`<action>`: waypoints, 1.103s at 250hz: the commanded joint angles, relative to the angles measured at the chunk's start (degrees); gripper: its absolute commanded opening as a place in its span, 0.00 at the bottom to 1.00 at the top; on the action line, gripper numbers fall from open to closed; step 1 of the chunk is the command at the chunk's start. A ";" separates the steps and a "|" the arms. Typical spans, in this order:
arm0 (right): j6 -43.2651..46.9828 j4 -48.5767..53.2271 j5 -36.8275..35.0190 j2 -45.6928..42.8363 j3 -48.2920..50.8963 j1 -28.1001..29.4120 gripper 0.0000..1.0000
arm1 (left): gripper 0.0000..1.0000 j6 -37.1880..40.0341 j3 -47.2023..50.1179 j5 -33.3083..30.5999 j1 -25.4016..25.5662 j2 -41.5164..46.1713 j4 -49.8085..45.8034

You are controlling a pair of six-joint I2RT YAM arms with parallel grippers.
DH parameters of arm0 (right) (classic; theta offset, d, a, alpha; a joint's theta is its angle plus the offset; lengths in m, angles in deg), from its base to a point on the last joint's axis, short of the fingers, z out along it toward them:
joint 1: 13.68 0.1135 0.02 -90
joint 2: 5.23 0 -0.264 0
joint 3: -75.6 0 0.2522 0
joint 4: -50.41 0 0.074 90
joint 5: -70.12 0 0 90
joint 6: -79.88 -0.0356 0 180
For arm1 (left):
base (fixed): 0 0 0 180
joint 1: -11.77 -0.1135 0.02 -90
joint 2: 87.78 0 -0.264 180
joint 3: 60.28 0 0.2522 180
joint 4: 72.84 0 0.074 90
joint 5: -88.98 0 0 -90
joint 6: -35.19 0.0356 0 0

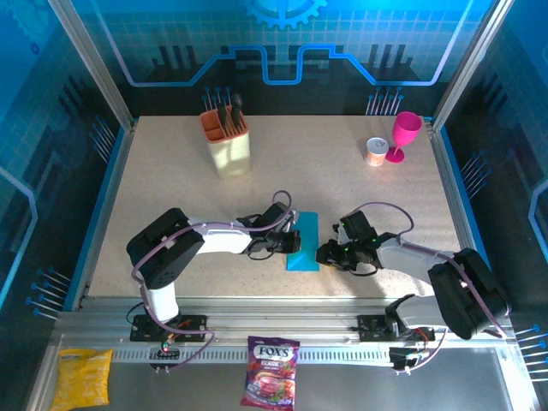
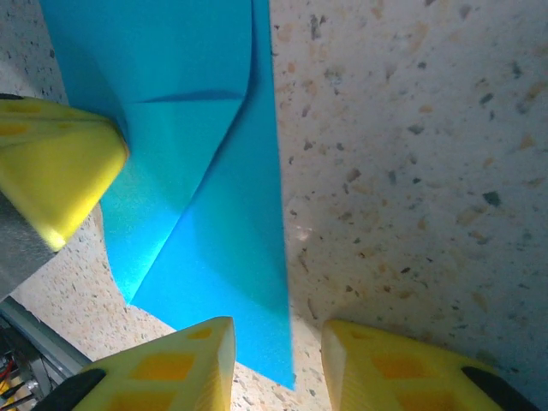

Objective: Fold a paper plane with a square sheet of paper (pick it up from the middle)

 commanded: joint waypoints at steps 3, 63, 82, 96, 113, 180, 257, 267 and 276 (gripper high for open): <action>-1.87 -5.47 1.55 3.70 -0.69 2.15 0.35 | 0.00 0.81 1.55 -0.38 -0.30 -1.33 2.31; -4.40 -10.37 2.24 5.71 -1.50 2.66 0.35 | 0.00 0.46 3.14 0.28 -0.59 -2.05 4.28; -4.61 -10.28 2.06 5.54 -2.32 2.70 0.35 | 0.00 0.40 3.42 0.41 -0.64 -2.14 4.58; -4.55 -9.95 2.05 5.37 -3.03 2.74 0.34 | 0.00 0.32 3.58 0.56 -0.73 -2.16 4.91; -4.69 -9.60 2.02 5.27 -3.85 2.92 0.34 | 0.00 0.24 3.96 0.66 -0.88 -2.09 5.18; -5.29 -11.20 1.82 7.70 -5.42 3.85 0.32 | 0.00 0.02 4.74 1.05 -1.21 -2.02 6.07; -6.43 -18.05 2.35 8.61 -5.04 3.85 0.32 | 0.00 -0.55 5.69 1.50 -1.71 -2.57 7.46; -6.23 -18.39 2.34 8.52 -5.36 3.85 0.32 | 0.00 -0.54 5.85 1.57 -1.74 -2.59 7.53; -6.15 -18.61 2.41 8.57 -5.75 3.85 0.32 | 0.00 -0.60 5.96 1.56 -1.70 -2.70 7.68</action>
